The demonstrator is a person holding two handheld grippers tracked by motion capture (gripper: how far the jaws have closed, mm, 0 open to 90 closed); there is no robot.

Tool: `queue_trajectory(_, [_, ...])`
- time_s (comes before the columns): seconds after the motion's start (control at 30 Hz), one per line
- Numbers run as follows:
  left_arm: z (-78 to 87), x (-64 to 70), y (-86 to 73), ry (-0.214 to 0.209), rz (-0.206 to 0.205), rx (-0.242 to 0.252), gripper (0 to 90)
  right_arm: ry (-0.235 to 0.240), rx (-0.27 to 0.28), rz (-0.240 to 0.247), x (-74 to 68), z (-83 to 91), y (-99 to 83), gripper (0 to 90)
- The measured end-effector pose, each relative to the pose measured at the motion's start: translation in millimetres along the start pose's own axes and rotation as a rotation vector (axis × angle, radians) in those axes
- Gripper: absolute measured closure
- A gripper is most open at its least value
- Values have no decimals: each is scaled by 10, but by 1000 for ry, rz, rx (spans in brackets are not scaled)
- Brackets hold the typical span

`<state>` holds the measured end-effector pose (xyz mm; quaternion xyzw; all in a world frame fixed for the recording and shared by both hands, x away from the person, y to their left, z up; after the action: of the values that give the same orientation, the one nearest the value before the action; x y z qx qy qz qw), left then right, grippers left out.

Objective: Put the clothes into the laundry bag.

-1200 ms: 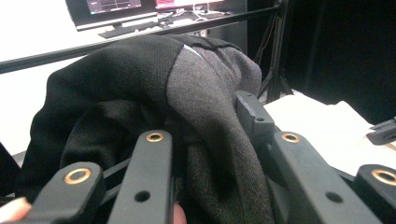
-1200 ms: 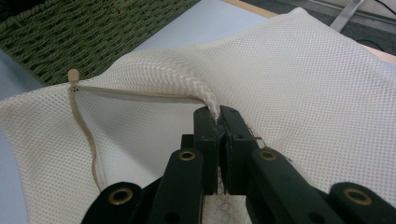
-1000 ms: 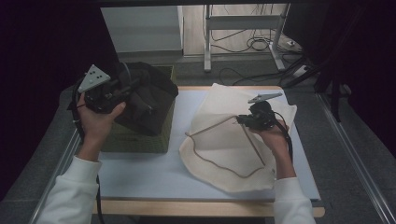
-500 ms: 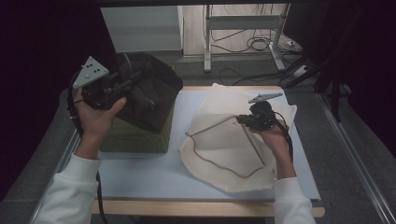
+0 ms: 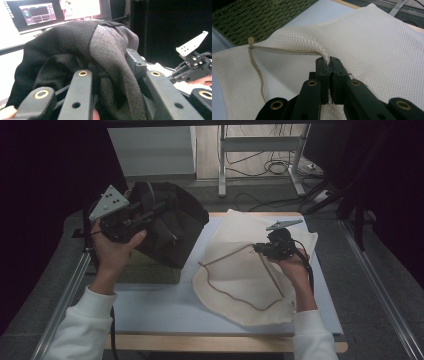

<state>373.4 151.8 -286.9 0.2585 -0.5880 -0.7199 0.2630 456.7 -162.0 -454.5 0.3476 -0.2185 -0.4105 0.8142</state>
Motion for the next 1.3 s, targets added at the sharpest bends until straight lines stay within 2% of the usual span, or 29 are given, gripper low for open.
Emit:
queue_trajectory(0.3, [22, 242, 140, -46, -55, 27, 702, 0, 2, -2, 10, -2, -2, 860])
queue_trajectory(0.43, [76, 360, 241, -68, -76, 56, 702, -2, 1, -8, 14, -12, -6, 860])
queue_trajectory(0.57, [114, 437, 306, -90, -84, 75, 702, -3, 1, -8, 14, -12, -7, 860])
queue_trajectory(0.67, [143, 539, 356, -136, -75, 91, 702, -3, 1, -5, 16, -14, -9, 860])
queue_trajectory(0.77, [137, 582, 357, -146, -82, 90, 701, -2, 1, -7, 19, -18, -11, 861])
queue_trajectory(0.87, [109, 643, 325, -172, -73, 91, 701, -2, 0, -7, 24, -21, -14, 861])
queue_trajectory(1.3, [58, 798, 197, -228, -52, 81, 701, -5, 2, -8, 40, -35, -19, 861])
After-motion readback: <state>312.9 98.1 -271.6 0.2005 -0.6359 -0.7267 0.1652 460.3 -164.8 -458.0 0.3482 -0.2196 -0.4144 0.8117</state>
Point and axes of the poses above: each handheld gripper's, and its own axes: z roughly backward along the jaws, y roughly out of its top, x roughly to its right, the point moved 8 cm from there along -z, roughly forward along the jaws, and after that the axes turned 11 degrees about -y, right-handed, at the moved point
